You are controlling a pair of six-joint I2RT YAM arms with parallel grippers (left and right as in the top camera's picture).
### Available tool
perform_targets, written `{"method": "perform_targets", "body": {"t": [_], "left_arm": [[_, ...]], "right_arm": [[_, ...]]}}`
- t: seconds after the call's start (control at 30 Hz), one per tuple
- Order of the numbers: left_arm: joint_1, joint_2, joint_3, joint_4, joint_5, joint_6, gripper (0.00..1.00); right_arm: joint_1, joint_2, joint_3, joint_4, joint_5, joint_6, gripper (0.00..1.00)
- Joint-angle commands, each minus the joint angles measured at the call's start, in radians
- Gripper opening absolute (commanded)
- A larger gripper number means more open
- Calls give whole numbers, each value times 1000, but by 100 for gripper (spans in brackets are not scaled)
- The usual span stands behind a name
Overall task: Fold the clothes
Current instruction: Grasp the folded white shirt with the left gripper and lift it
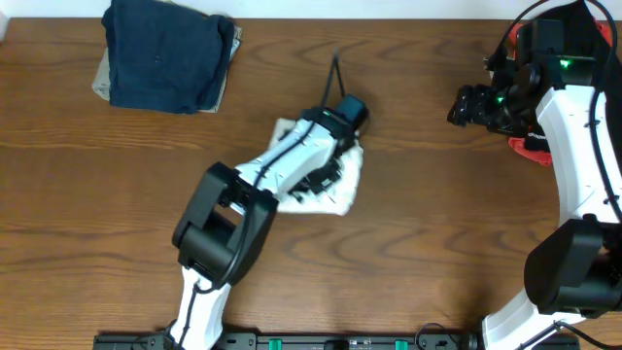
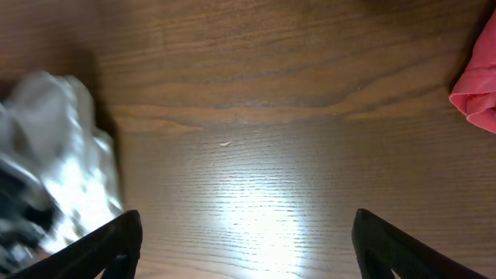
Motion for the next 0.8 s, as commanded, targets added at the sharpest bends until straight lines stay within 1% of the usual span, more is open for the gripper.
{"method": "perform_targets", "body": {"t": [0.0, 0.13, 0.2, 0.23, 0.3, 0.37, 0.43, 0.5, 0.7, 0.77], "left_arm": [[89, 56, -8, 55, -264, 64, 98], [105, 30, 55, 93, -255, 79, 98], [89, -1, 97, 93, -227, 39, 98], [79, -19, 122, 92, -200, -7, 98], [55, -58, 158, 91, -90, -117, 98], [37, -93, 164, 96, 74, -192, 98], [24, -105, 164, 96, 238, -200, 98], [20, -96, 158, 99, 344, -232, 98], [37, -8, 153, 97, 340, -397, 98], [45, 18, 153, 94, 340, -433, 98]], "right_arm": [[-2, 2, -2, 2, 8, -10, 85], [-2, 2, -2, 2, 8, -10, 85], [-2, 2, -2, 2, 8, -10, 84], [-1, 2, -2, 2, 8, -10, 85], [-1, 2, -2, 3, 8, -10, 84], [-1, 2, -2, 5, 8, -10, 85], [-1, 2, -2, 5, 8, -10, 85], [-1, 2, -2, 5, 8, -10, 85], [-1, 2, -2, 4, 8, -10, 85], [-1, 2, -2, 2, 8, -10, 85]]}}
